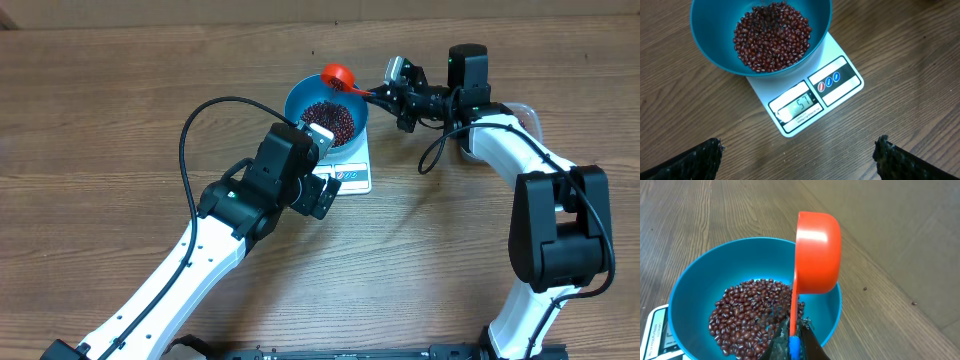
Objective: Scoop item into bowl and weigh 150g on scale
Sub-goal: 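Tilt the red scoop over the blue bowl to pour beans, right gripper, then move the empty scoop back over the bean tub, right gripper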
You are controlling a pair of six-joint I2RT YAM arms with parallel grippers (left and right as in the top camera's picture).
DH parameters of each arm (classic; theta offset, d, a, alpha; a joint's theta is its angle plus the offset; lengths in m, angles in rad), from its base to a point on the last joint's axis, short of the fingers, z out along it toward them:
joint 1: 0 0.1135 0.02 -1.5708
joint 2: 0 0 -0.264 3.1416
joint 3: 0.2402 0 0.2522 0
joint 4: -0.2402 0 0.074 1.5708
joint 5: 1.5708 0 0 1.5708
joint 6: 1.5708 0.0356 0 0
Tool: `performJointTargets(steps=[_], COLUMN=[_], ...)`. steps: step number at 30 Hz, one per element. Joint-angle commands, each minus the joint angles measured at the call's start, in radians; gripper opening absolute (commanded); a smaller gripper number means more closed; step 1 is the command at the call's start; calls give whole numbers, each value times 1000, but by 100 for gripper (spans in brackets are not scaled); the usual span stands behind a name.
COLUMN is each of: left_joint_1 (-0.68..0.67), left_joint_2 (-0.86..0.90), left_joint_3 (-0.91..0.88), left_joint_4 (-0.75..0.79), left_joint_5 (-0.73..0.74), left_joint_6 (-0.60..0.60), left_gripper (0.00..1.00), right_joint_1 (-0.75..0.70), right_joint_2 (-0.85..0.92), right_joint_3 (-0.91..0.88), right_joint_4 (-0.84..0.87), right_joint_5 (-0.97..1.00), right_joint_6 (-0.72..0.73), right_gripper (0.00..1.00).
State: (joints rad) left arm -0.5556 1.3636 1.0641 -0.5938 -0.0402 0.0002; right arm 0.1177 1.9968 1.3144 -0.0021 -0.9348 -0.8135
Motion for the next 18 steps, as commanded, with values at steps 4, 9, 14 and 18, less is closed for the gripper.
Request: performJointTargets(steps=[4, 9, 14, 18], left_joint_1=[3, 3, 3, 3], left_joint_2=[6, 6, 6, 6], left_joint_3=[-3, -3, -3, -3], left_joint_4=[3, 3, 3, 3], left_joint_5=[8, 8, 8, 8], left_joint_6=[11, 12, 12, 12], left_gripper=[100, 100, 99, 100], right_joint_1=[-1, -1, -18, -55], right_joint_2=[-18, -74, -135, -181], right_joint_3=[3, 3, 3, 3], right_joint_4=[12, 16, 16, 11], right_joint_5=[-2, 0, 18, 39], right_joint_6=[-14, -15, -14, 140], right_gripper=[4, 4, 4, 4])
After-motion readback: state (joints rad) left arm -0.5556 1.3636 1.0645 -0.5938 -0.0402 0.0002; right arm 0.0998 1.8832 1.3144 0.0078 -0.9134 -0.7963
